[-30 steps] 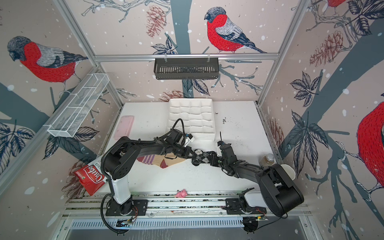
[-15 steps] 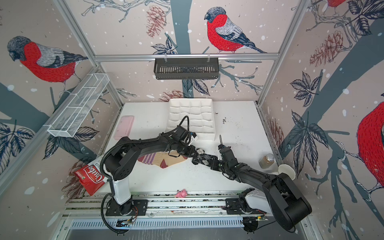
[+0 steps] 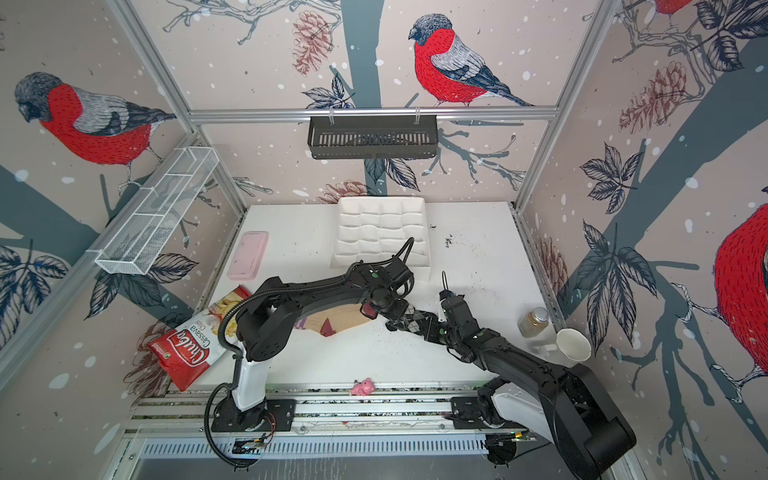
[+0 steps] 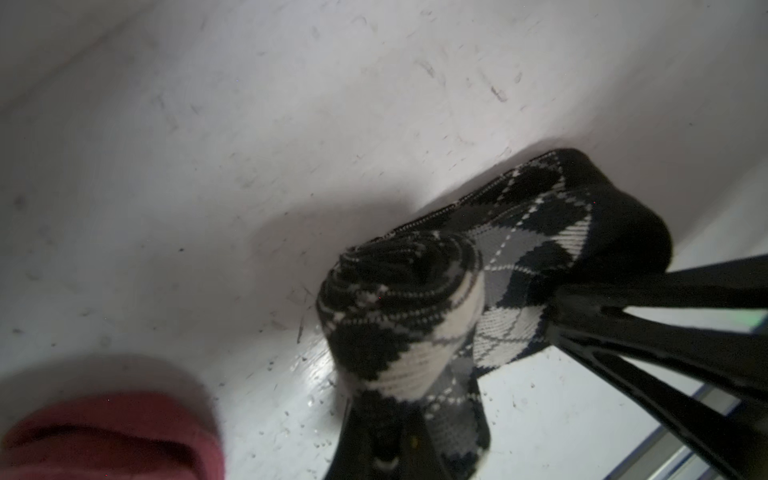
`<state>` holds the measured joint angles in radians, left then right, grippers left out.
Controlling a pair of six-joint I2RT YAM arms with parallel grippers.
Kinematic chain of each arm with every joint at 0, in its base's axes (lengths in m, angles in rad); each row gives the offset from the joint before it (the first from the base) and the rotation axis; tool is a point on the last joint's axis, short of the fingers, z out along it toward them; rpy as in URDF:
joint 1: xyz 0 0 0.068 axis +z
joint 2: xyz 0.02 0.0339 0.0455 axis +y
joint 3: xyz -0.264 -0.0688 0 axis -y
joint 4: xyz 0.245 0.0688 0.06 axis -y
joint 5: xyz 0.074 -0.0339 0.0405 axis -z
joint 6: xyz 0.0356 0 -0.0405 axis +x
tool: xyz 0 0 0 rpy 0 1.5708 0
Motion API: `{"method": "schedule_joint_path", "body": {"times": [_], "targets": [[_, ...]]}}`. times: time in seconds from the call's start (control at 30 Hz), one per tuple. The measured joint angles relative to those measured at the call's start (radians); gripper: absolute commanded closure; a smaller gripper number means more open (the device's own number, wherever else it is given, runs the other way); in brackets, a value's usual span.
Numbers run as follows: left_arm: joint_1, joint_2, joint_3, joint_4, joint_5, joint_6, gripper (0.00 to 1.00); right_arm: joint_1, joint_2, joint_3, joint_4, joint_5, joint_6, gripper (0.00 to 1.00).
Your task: Roll the socks
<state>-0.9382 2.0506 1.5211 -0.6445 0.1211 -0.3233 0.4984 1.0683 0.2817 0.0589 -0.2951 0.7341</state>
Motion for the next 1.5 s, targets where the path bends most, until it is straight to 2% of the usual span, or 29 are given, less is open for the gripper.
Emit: {"method": "schedule_joint_path", "body": {"times": [0.2,0.47,0.77,1.2,1.37,1.5], "targets": [[-0.028,0.030,0.059,-0.064,-0.065,-0.003,1.00,-0.002,-0.046,0.013,0.010,-0.046,0.025,0.72],[-0.033,0.042,0.095,-0.103,-0.068,-0.002,1.00,0.024,-0.017,0.018,0.087,-0.083,0.051,0.82],[-0.033,0.052,0.103,-0.103,-0.038,-0.001,1.00,0.069,0.083,0.030,0.176,-0.093,0.074,0.83],[-0.024,0.049,0.079,-0.074,0.018,0.008,1.00,0.077,0.282,0.045,0.299,-0.096,0.071,0.87],[-0.009,0.025,0.042,-0.051,0.034,0.010,0.85,0.077,0.323,0.044,0.352,-0.111,0.066,0.88],[0.020,-0.014,-0.021,0.001,0.096,0.010,0.78,0.074,0.331,0.039,0.365,-0.113,0.051,0.88]]}}
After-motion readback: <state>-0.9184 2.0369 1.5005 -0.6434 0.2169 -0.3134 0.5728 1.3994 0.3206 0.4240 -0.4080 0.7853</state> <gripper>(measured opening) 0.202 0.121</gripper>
